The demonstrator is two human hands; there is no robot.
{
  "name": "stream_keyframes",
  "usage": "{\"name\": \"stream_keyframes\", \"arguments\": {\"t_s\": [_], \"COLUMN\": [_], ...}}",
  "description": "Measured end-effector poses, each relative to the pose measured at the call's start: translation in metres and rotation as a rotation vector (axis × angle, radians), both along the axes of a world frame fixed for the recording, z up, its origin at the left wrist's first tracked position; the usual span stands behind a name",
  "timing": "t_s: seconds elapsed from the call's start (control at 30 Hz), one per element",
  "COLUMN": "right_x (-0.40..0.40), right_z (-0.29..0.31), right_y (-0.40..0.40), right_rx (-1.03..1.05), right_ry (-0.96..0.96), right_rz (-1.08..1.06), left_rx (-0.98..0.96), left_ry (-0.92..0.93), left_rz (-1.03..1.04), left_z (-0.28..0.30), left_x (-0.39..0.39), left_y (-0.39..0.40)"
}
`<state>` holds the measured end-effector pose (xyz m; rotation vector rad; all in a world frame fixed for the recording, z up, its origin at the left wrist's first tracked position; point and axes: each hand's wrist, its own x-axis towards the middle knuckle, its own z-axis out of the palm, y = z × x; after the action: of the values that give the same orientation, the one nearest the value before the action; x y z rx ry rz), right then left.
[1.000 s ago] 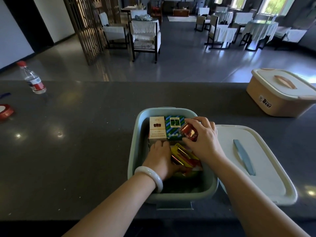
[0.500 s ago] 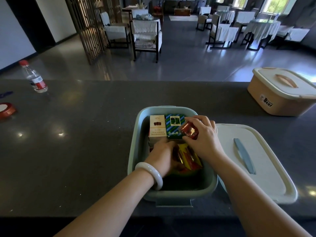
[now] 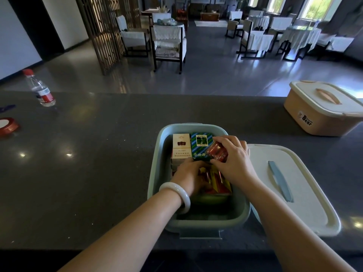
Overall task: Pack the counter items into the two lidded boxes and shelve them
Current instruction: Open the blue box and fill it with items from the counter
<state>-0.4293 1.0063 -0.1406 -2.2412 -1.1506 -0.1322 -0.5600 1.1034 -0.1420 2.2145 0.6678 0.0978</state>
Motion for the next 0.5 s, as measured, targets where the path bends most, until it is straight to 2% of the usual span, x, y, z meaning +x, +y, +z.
{"name": "stream_keyframes", "arguments": {"t_s": [0.13,0.2,0.37,0.5], "right_x": [0.0,-0.001,-0.006,-0.008], "right_z": [0.002,0.003,0.006,0.008], "right_y": [0.0,-0.001,0.0,0.001], "right_rx": [0.011,0.041,0.056,-0.01], "right_ry": [0.021,0.049,0.124,0.133], "right_rz": [0.009,0.036,0.275,0.393], "left_rx": [-0.054,-0.007,-0.023,0.066], "left_ry": [-0.046,-0.026,-0.041,-0.077], "left_rz": [-0.007,0.019,0.137,0.078], "left_z": [0.004,0.007,0.013,0.015], "left_x": [-0.006,-0.013,-0.031,-0.038], "left_y": [0.0,0.003,0.014,0.014]}}
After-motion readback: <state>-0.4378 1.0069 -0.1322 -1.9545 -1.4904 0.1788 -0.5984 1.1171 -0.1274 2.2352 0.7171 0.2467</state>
